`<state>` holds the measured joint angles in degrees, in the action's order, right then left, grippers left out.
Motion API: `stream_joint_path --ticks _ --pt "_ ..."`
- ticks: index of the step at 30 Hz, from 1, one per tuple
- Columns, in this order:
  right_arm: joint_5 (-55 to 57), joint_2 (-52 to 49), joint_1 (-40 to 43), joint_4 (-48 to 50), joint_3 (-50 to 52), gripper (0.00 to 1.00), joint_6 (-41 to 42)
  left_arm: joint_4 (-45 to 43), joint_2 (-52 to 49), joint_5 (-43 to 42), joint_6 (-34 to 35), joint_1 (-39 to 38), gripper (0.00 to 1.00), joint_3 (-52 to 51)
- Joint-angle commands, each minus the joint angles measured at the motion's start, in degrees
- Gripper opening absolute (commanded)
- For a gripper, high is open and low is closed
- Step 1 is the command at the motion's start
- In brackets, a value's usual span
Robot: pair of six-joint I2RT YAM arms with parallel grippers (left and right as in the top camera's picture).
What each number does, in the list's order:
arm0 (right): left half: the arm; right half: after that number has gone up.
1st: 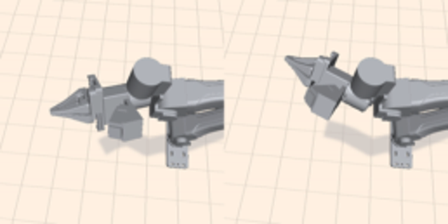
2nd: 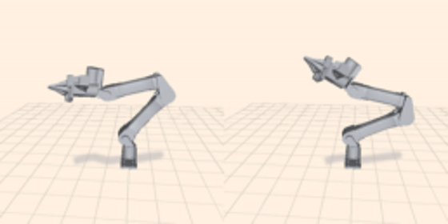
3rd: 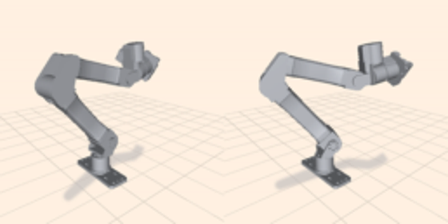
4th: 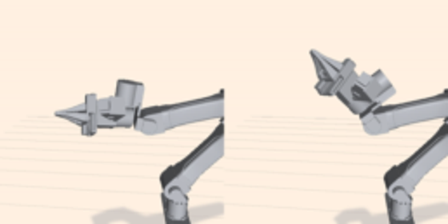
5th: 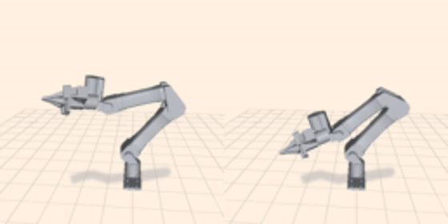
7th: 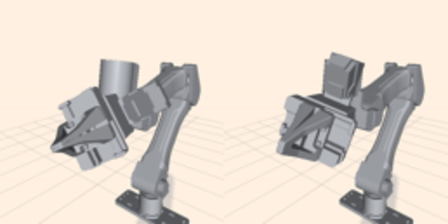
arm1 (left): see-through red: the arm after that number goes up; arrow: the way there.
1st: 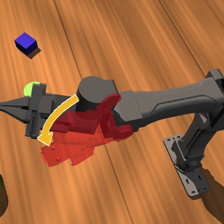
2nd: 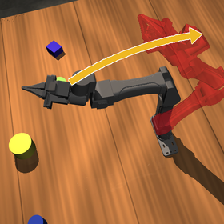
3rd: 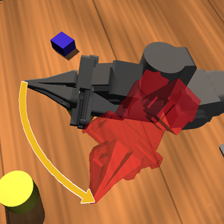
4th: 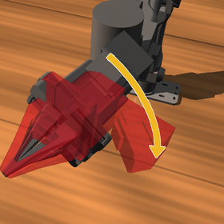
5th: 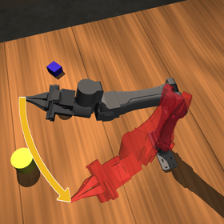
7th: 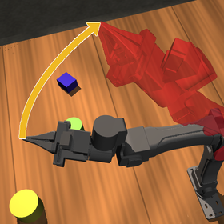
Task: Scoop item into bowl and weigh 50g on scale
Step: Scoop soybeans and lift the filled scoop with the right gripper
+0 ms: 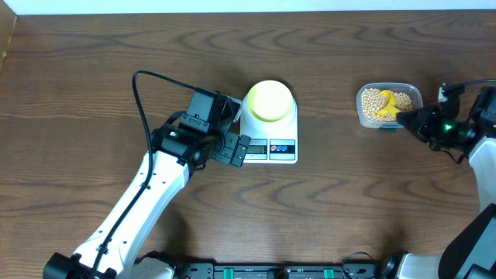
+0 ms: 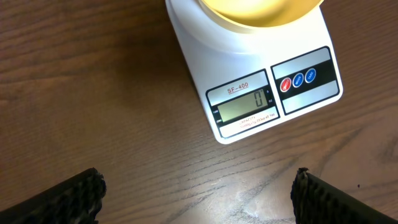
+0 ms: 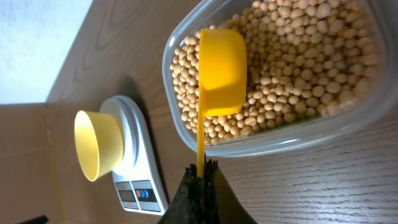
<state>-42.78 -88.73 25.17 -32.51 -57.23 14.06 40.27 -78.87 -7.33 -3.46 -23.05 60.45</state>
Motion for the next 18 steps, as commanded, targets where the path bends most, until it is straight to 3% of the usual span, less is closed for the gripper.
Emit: stream_joint_path --ticks 1,18 --pt "-3.06 -0.52 2.1 -0.07 0.35 0.01 1.81 0.13 0.2 0.33 -0.81 -0.13 0.98 0.0" --pt "-20.94 -0.52 13.97 -1.95 0.35 0.01 1.81 0.13 0.2 0.33 -0.81 -0.13 0.98 0.0"
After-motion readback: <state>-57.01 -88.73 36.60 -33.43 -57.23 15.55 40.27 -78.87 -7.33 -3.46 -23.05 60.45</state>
